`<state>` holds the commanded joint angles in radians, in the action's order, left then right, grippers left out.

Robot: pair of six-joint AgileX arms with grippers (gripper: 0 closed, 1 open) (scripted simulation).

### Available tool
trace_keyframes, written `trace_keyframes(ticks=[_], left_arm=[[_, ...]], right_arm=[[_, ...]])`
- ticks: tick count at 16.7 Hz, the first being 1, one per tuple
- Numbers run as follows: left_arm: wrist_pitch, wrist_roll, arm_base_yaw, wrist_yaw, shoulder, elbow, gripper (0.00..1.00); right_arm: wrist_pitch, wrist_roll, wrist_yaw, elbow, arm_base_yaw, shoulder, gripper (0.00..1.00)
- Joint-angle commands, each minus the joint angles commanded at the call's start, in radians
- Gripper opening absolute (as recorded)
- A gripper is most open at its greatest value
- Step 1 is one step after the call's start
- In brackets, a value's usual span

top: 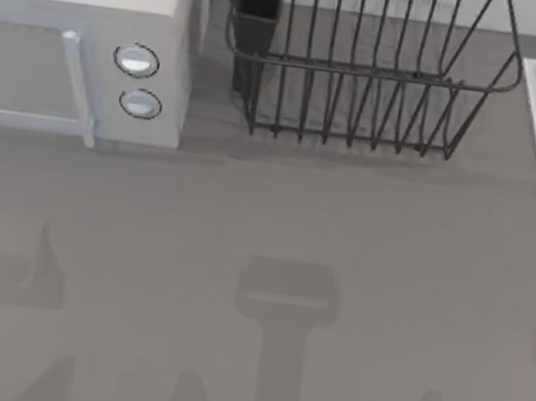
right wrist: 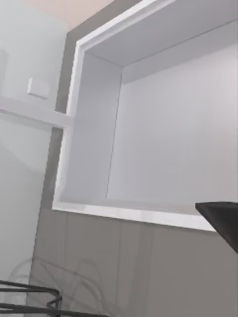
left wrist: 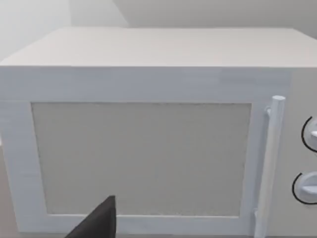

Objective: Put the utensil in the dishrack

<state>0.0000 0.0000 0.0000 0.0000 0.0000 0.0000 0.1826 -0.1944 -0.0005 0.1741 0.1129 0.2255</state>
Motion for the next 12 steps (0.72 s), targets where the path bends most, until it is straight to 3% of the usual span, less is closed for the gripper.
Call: trace_keyframes(ticks=[12], left_arm=[[0.000, 0.000, 0.000, 0.000, 0.000, 0.000, 1.00]], right_arm=[[0.693, -0.718, -0.003, 0.629, 0.417, 1.042, 1.00]])
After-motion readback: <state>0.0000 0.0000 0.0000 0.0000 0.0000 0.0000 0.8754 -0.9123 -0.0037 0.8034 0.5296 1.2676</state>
